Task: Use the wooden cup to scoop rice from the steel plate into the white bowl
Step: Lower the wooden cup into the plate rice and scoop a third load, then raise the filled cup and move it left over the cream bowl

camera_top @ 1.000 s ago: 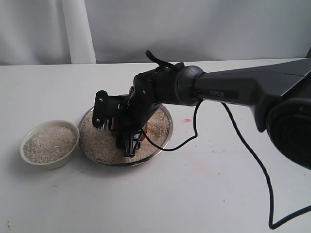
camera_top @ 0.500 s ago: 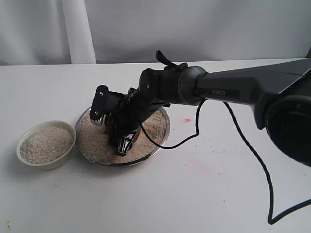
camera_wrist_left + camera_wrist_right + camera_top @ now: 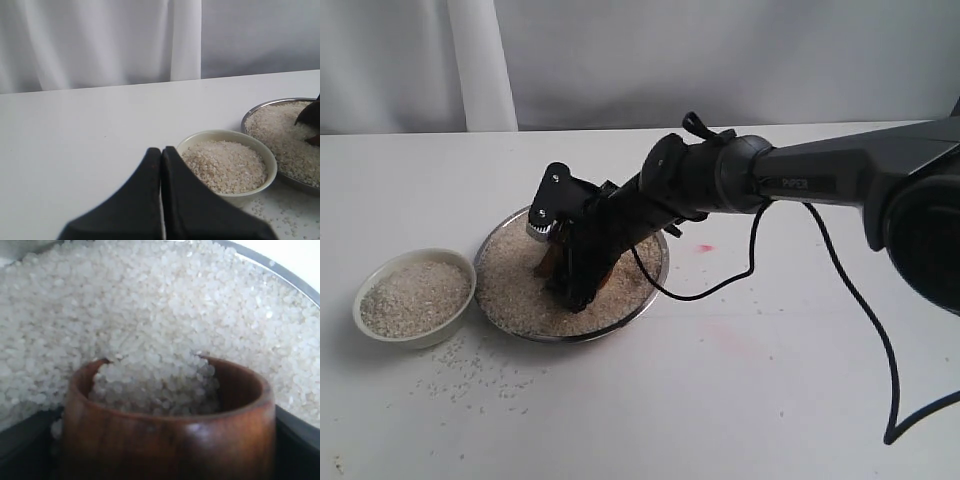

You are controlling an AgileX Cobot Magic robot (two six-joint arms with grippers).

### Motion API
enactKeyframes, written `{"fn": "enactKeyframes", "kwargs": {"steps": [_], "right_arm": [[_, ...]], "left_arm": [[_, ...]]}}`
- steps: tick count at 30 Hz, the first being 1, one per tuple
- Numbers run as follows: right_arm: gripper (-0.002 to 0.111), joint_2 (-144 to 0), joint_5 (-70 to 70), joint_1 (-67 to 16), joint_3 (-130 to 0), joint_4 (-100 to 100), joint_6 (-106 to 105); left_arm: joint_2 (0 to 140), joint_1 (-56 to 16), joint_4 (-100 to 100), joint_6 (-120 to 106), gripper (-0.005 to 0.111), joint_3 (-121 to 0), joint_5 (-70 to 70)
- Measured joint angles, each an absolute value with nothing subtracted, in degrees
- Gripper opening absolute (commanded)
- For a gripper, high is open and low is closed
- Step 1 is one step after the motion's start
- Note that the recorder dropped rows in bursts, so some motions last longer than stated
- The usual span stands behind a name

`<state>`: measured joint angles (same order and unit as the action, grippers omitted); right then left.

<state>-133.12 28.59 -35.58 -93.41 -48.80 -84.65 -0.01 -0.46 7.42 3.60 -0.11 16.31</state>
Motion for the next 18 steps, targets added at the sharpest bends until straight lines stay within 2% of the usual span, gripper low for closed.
{"fn": "enactKeyframes", "kwargs": {"steps": [8,18], "right_arm": [[0.0,-132.6,27.9,-35.4,-92.5,-68.9,-102.6],[0.0,-126.3,27.7,-35.4,-92.4,-71.4,-104.6]], "left_arm": [[0.0,-0.5,7.4,3.6,0.0,-0.1,16.3],[0.0,-0.5,7.4,3.6,0.0,-0.1,16.3]]}}
